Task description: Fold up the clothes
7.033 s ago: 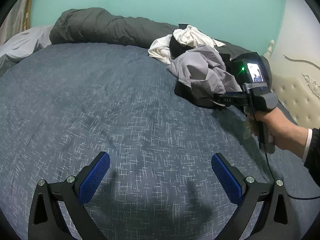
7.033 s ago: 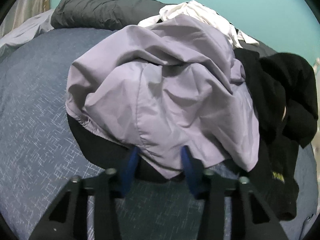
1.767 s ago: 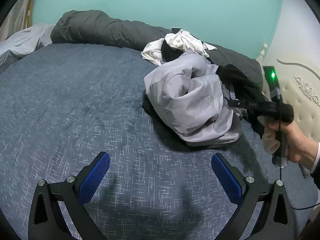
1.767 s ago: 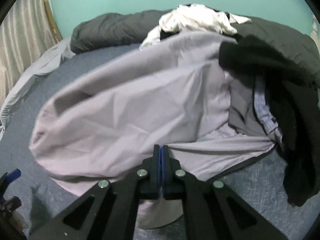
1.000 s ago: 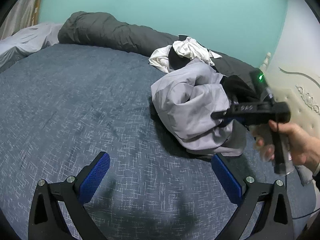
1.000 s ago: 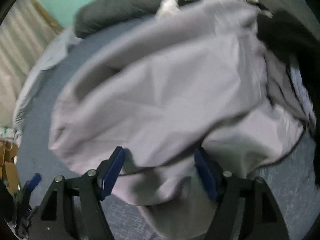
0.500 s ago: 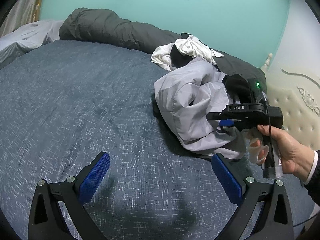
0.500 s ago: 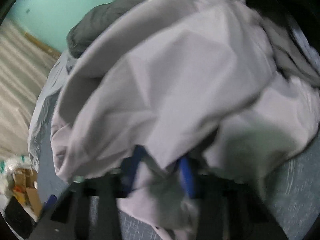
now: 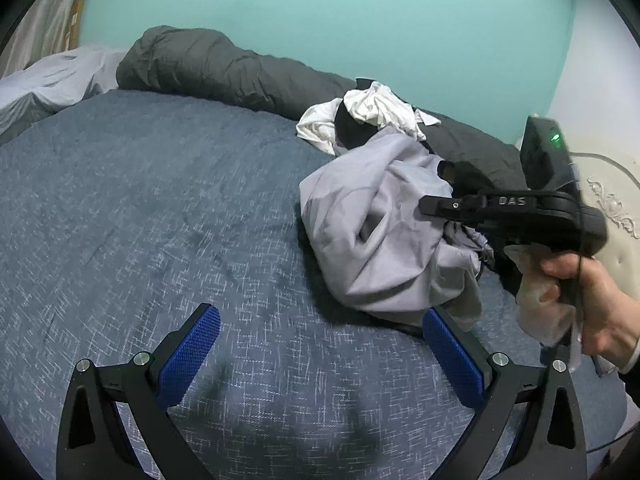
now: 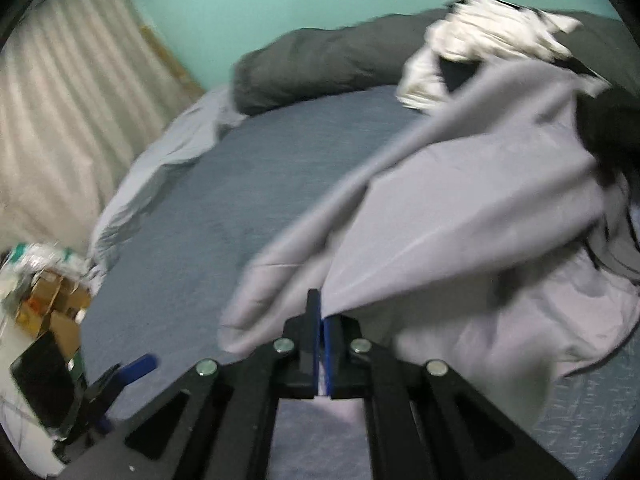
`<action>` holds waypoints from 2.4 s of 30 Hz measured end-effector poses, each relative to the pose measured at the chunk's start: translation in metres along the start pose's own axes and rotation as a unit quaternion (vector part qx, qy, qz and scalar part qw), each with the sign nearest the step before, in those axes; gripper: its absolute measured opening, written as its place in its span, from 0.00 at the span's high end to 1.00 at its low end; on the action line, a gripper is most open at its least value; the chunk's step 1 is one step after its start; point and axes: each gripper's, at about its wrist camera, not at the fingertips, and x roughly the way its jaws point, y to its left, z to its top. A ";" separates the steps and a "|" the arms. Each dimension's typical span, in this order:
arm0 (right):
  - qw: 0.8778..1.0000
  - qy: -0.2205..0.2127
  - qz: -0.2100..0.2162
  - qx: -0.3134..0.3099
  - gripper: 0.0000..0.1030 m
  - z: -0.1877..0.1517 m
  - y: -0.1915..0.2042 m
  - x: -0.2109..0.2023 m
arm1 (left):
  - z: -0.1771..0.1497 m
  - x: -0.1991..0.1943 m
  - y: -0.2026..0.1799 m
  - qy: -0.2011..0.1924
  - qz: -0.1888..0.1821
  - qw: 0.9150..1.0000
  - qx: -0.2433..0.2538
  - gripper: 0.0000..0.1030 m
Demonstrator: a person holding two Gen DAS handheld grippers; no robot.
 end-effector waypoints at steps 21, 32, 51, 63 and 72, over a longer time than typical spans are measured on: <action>0.972 0.014 -0.205 -0.111 0.58 -0.027 -0.005 -0.039 | 0.009 -0.011 0.022 -0.016 0.017 1.000 -0.017 0.00; 0.959 0.093 -0.185 -0.195 0.25 -0.055 0.037 0.021 | 0.010 -0.012 0.026 -0.017 0.020 0.999 -0.019 0.00; 0.960 0.008 -0.203 -0.193 0.97 -0.032 0.037 0.031 | 0.018 -0.026 0.029 -0.028 0.014 0.999 -0.036 0.00; 0.965 -0.122 -0.181 -0.148 0.98 0.034 0.084 -0.133 | 0.042 -0.093 0.004 -0.026 0.021 0.999 -0.008 0.00; 0.947 -0.201 -0.170 -0.184 0.98 0.095 0.177 -0.257 | 0.073 -0.165 -0.025 -0.046 0.017 0.998 0.031 0.00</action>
